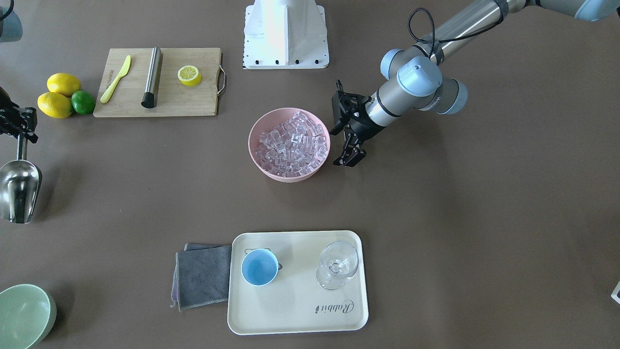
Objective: Put ice in cup with scoop
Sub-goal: 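Hold the pink bowl with the left gripper while the right gripper grasps the metal scoop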
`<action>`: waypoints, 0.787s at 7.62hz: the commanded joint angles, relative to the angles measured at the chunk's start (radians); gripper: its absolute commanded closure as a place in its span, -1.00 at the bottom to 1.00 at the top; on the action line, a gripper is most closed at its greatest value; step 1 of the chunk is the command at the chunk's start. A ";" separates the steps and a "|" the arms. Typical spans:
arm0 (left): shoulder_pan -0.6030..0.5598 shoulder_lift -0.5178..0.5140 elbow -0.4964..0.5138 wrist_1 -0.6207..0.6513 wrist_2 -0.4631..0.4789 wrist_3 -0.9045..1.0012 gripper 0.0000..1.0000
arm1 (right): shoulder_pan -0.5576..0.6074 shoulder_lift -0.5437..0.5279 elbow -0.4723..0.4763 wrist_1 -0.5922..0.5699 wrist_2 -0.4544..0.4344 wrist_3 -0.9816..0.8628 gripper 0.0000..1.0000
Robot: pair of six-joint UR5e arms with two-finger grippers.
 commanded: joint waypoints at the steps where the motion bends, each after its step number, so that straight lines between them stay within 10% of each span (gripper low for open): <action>1: -0.002 0.007 -0.002 -0.002 -0.002 0.000 -0.99 | 0.119 0.004 0.142 -0.190 0.056 -0.191 1.00; 6: -0.008 0.096 -0.011 -0.106 -0.011 0.006 -0.99 | 0.210 0.086 0.178 -0.337 0.068 -0.576 1.00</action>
